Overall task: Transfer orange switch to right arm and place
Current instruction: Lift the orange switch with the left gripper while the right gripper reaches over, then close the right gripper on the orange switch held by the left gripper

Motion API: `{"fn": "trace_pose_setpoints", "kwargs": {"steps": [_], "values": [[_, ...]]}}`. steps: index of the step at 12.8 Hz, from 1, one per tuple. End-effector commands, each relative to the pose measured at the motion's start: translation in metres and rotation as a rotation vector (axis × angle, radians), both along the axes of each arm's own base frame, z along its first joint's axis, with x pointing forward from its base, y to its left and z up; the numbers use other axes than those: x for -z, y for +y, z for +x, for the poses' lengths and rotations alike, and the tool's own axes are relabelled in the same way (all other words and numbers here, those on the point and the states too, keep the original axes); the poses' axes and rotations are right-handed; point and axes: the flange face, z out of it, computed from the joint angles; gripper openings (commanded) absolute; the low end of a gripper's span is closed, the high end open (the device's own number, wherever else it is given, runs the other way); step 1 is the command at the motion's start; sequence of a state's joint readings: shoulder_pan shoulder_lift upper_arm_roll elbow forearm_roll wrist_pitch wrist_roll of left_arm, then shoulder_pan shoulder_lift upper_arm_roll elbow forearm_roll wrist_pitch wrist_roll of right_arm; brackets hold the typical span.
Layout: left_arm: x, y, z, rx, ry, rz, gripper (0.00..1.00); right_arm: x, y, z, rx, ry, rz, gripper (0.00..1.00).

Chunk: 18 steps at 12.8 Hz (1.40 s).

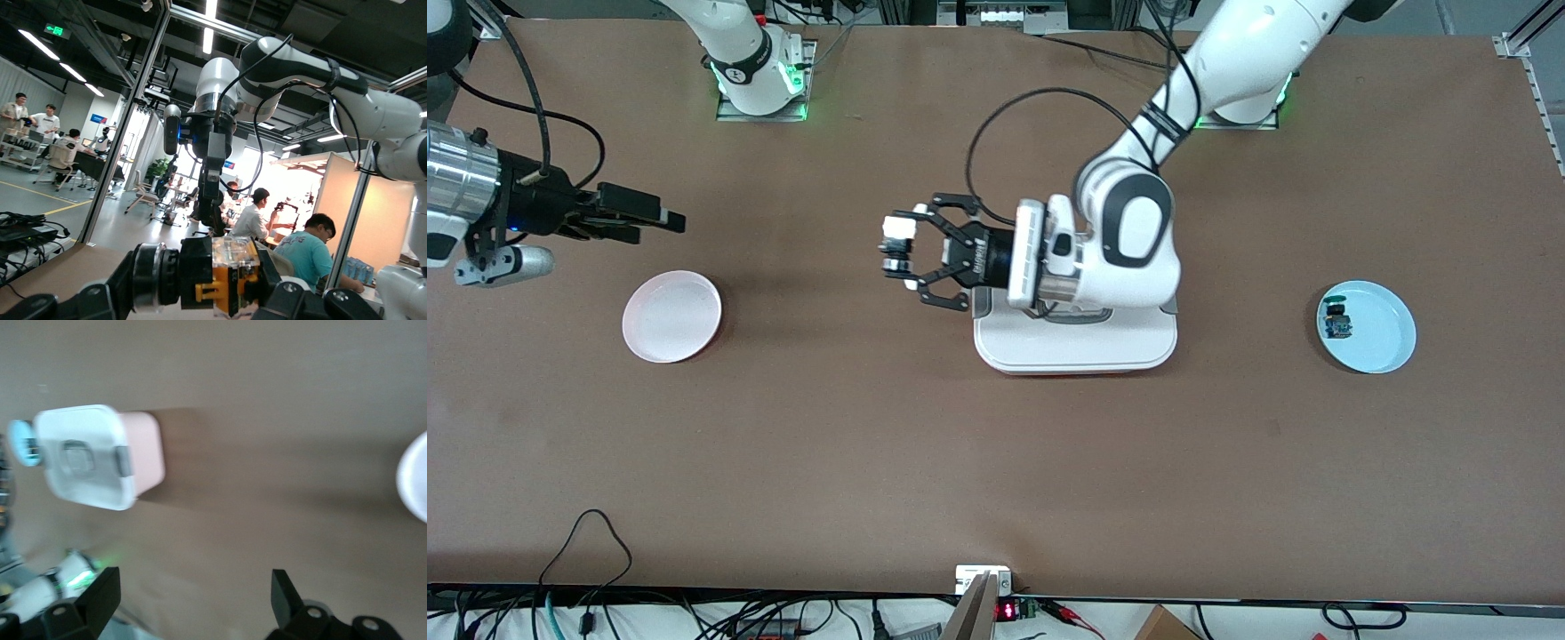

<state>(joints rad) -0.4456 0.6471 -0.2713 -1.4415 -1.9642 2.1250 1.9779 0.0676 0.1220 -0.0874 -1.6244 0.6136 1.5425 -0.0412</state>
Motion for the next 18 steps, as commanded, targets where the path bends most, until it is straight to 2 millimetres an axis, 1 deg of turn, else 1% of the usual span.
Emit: {"fn": "trace_pose_setpoints", "kwargs": {"steps": [1, 2, 3, 5, 7, 8, 11, 12, 13, 15, 16, 18], "values": [[-0.023, -0.030, -0.004, -0.077, -0.001, 0.022, 0.00, 0.007, 0.002, 0.000, 0.053, 0.039, 0.239, 1.00], [-0.031, -0.043, -0.011, -0.110, -0.006, 0.051, 0.00, 0.007, 0.006, 0.001, 0.065, 0.047, 0.286, 1.00], [-0.040, -0.055, -0.019, -0.133, -0.011, 0.070, 0.00, 0.013, 0.008, 0.000, 0.080, 0.067, 0.338, 1.00], [-0.047, -0.069, -0.027, -0.148, 0.014, 0.079, 0.00, 0.037, 0.018, -0.004, 0.146, 0.145, 0.520, 1.00], [-0.048, -0.071, -0.028, -0.151, 0.013, 0.083, 0.00, 0.065, 0.020, -0.009, 0.215, 0.219, 0.639, 1.00], [-0.048, -0.070, -0.028, -0.152, 0.012, 0.083, 0.00, 0.074, 0.022, -0.009, 0.230, 0.242, 0.667, 1.00], [-0.048, -0.070, -0.028, -0.152, 0.011, 0.084, 0.00, 0.084, 0.028, -0.011, 0.263, 0.293, 0.745, 1.00], [-0.048, -0.069, -0.027, -0.155, 0.011, 0.085, 0.00, 0.088, 0.031, -0.009, 0.283, 0.316, 0.771, 1.00], [-0.048, -0.069, -0.026, -0.155, 0.011, 0.085, 0.00, 0.088, 0.033, -0.009, 0.283, 0.320, 0.775, 1.00], [-0.048, -0.068, -0.025, -0.157, 0.007, 0.085, 0.00, 0.095, 0.045, -0.008, 0.270, 0.337, 0.773, 1.00], [-0.048, -0.068, -0.025, -0.159, 0.007, 0.086, 0.00, 0.095, 0.053, -0.009, 0.259, 0.342, 0.778, 1.00], [-0.048, -0.067, -0.024, -0.160, 0.007, 0.087, 0.00, 0.100, 0.060, -0.006, 0.261, 0.349, 0.809, 1.00]]}}
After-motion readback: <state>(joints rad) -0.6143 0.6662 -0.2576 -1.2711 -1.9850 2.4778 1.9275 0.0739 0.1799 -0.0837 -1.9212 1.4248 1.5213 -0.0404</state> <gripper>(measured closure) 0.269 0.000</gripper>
